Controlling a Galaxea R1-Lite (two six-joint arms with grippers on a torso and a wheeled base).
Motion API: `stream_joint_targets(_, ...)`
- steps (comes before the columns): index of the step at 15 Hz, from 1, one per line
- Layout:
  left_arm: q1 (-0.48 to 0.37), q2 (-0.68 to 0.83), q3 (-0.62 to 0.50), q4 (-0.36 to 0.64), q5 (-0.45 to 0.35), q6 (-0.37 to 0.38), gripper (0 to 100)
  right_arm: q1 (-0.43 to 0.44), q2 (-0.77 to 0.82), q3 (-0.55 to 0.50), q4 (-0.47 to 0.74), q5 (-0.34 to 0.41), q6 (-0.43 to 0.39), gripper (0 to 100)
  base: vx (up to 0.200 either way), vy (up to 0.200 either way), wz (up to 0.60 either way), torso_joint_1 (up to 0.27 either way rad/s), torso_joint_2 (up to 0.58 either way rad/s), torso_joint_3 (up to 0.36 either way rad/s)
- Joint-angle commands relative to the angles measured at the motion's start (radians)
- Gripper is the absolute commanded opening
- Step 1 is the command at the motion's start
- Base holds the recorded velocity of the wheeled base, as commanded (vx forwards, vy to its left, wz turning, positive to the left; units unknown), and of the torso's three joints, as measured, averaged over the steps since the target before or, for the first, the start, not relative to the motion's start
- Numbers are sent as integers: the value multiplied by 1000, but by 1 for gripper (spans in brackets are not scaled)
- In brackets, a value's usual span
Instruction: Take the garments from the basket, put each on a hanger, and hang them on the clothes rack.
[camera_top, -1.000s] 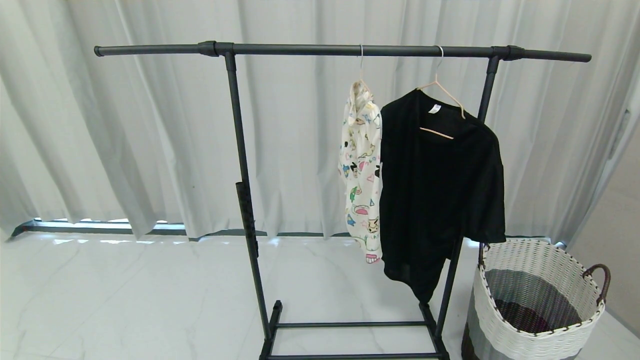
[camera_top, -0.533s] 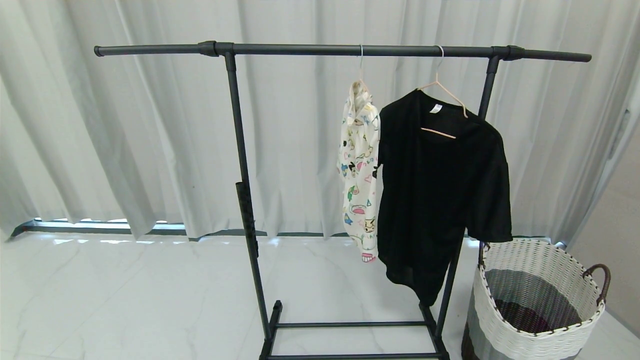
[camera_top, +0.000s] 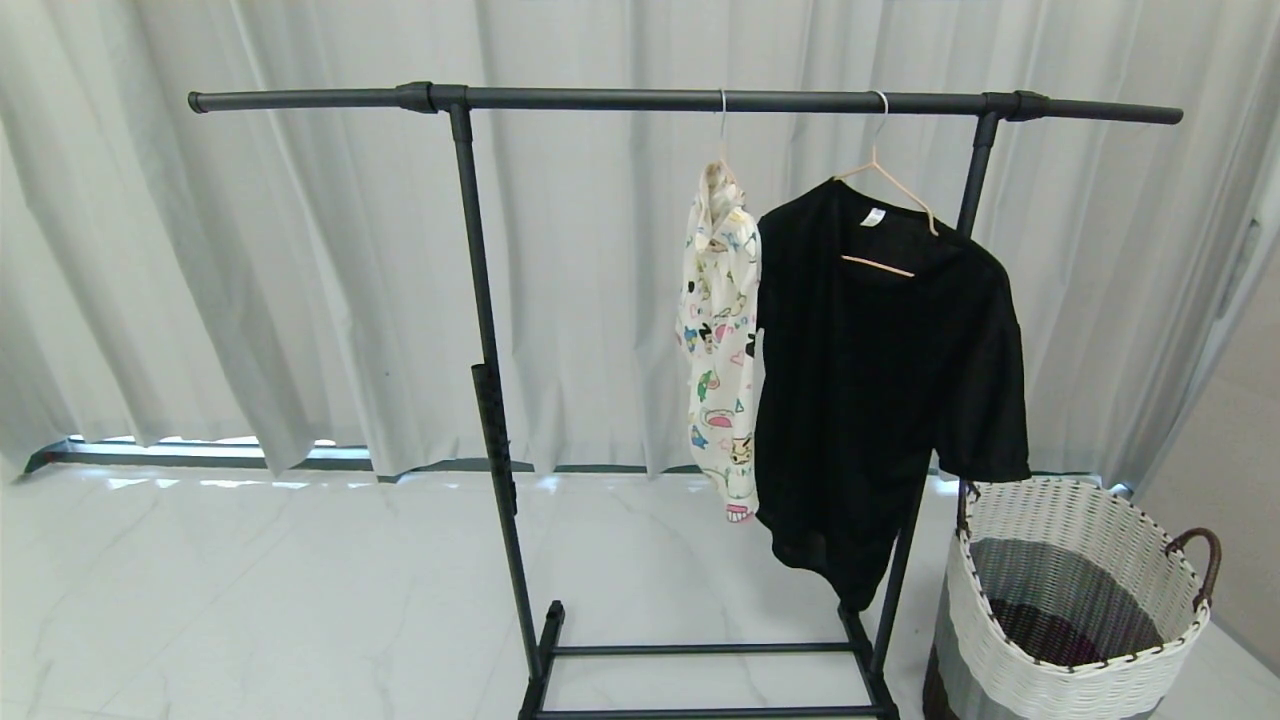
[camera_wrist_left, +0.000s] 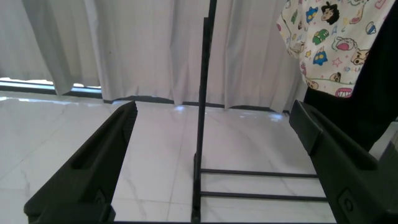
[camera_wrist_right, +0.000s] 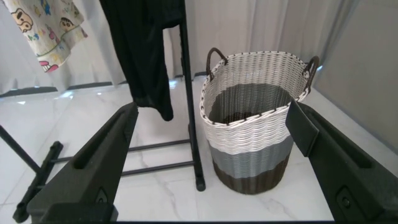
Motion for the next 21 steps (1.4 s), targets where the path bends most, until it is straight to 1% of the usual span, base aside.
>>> stream_joint_targets(1, 2, 0, 0, 1, 0, 0, 100, 0, 2, 0, 1, 0, -2, 100, 0, 0, 0, 0, 0, 0)
stream_joint_targets(4, 2, 0, 0, -1, 0, 0, 100, 0, 2, 0, 1, 0, -1, 100, 0, 0, 0, 0, 0, 0)
stream_joint_targets(6, 2, 0, 2, -1, 2, 0, 100, -41, -19, 0, 1, 1, -1, 100, 0, 0, 0, 0, 0, 0)
stream_joint_targets(11, 2, 0, 2, -1, 2, 0, 100, -49, -30, 0, 1, 1, -1, 100, 0, 0, 0, 0, 0, 0)
stream_joint_targets(13, 2, 0, 2, -1, 2, 0, 100, -81, -94, 0, -1, 1, -1, 100, 0, 0, 0, 0, 0, 0)
stream_joint_targets(21, 3, 0, 2, -2, 0, 0, 100, -81, -94, 0, -1, 0, -1, 100, 0, 0, 0, 0, 0, 0)
